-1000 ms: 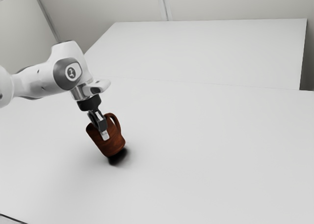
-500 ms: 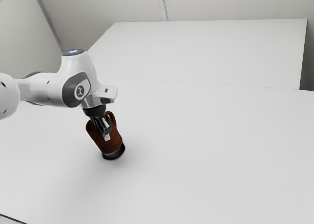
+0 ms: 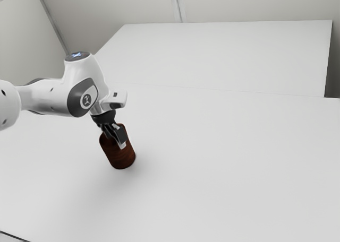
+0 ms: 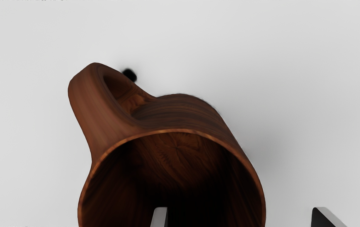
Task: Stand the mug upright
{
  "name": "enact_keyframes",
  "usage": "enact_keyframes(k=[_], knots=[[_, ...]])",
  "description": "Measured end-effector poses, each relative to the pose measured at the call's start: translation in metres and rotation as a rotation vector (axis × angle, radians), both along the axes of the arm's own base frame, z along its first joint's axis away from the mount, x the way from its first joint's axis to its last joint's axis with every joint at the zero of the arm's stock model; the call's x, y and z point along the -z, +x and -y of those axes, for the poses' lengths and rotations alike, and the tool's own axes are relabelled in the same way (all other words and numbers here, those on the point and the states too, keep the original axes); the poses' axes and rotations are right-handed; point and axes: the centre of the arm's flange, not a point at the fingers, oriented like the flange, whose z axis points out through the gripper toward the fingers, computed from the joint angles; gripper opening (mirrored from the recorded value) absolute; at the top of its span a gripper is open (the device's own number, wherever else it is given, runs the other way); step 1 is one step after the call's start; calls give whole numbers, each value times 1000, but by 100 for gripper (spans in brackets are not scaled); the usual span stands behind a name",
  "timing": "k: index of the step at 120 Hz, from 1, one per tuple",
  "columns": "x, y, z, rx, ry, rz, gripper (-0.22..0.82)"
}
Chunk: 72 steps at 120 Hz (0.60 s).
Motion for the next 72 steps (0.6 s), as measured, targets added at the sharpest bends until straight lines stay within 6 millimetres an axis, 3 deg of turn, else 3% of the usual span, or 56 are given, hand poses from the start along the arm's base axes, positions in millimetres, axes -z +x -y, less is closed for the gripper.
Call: enact_keyframes(k=[26,36,54,72], knots=[[-48,4,6,-13,18,48,57],[-94,20,2,-64,7,88,58],[-171,34,12,-133,-4,127,59],[-222,47,4,-194,-48,111,60]])
